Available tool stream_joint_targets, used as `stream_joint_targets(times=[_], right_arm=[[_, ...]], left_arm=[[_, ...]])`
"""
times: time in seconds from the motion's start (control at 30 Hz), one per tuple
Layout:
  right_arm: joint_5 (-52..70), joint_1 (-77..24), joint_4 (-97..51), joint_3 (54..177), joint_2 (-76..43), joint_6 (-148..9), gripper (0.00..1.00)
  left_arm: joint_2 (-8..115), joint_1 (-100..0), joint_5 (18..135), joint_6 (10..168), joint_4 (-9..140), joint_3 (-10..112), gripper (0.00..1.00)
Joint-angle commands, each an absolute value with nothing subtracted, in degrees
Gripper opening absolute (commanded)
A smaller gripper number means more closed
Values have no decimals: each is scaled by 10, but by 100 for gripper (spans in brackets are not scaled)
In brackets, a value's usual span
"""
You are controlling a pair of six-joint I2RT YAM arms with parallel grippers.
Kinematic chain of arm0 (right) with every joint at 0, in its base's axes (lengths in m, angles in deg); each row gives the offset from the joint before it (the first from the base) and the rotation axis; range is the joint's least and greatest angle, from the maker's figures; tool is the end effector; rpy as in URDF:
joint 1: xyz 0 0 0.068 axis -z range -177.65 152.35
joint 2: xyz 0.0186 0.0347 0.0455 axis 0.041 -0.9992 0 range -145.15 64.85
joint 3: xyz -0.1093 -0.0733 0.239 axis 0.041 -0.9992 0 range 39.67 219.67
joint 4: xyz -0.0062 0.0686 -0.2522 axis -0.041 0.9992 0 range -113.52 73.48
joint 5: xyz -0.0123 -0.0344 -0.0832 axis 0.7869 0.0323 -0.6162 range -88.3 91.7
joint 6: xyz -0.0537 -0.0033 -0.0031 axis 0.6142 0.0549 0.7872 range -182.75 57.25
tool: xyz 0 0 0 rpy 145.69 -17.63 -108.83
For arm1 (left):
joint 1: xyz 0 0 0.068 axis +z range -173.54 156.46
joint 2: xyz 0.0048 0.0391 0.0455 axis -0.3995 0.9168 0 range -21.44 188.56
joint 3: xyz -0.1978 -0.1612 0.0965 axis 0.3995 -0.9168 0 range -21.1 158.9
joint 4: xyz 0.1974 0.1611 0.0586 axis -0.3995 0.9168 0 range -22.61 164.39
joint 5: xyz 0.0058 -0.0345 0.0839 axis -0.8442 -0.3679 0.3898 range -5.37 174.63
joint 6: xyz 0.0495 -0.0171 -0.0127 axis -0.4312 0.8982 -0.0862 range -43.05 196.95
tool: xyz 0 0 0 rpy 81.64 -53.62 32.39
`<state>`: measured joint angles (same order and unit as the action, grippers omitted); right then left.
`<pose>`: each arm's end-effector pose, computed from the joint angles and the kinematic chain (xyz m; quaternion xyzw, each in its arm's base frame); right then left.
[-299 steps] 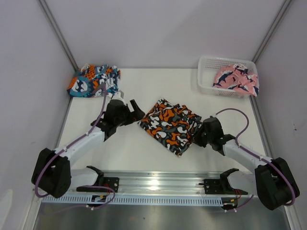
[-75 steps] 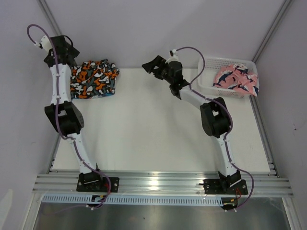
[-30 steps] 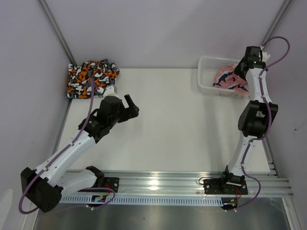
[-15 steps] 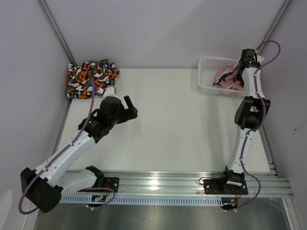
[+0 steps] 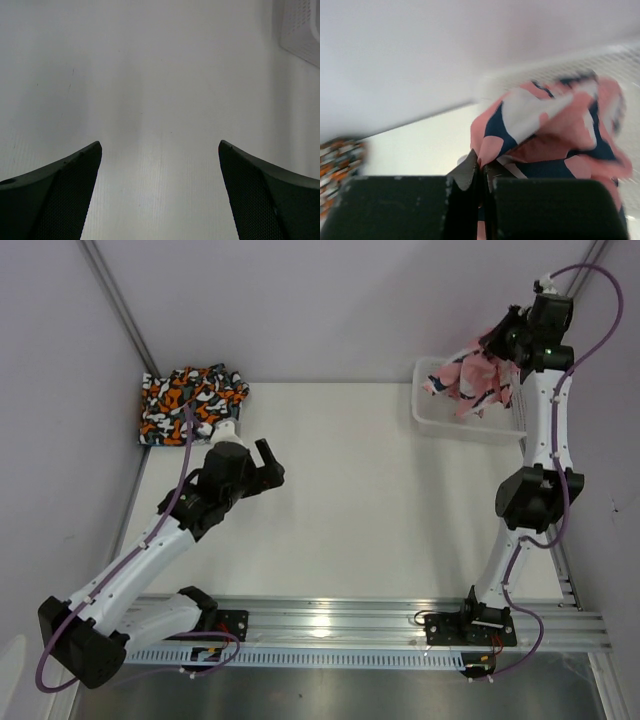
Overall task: Fold and stack the shorts
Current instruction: Move the shorts to the center of the board
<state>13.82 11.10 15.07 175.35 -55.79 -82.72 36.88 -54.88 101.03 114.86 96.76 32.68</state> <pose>0.4710 -0.0649 0.4187 0.1502 0.8202 0.1411 0.5336 0.1933 -0.1058 0.3184 -0.1171 0.8682 -0.1608 0.4545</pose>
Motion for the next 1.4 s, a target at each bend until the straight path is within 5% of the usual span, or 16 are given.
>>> stream_joint_targets(times=[0.0, 0.23, 0.43, 0.53, 0.63, 0.7, 0.9, 1.2, 1.37], right_arm=[[327, 81, 60, 1799, -432, -853, 0], [547, 60, -26, 1741, -313, -1004, 0], [528, -43, 24, 1450, -184, -939, 11], [429, -71, 132, 1296, -131, -855, 29], [198, -84, 241, 1209, -123, -812, 70], [145, -85, 242, 1173, -98, -817, 82], [155, -154, 171, 1089, -27, -824, 82], [-5, -464, 113, 1029, -52, -817, 80], [-14, -495, 59, 987, -75, -848, 75]], left_arm=[[339, -553, 1025, 1137, 966, 349, 99], [294, -553, 1044, 1140, 996, 358, 99], [255, -553, 1068, 1131, 1033, 378, 99], [231, -553, 1072, 1130, 1046, 371, 99], [210, -553, 1079, 1127, 1055, 364, 99], [205, -553, 1083, 1124, 1062, 364, 99], [211, -553, 1073, 1124, 1075, 351, 99], [235, -549, 1063, 1150, 1100, 294, 99], [240, -496, 1007, 1188, 1084, 218, 99]])
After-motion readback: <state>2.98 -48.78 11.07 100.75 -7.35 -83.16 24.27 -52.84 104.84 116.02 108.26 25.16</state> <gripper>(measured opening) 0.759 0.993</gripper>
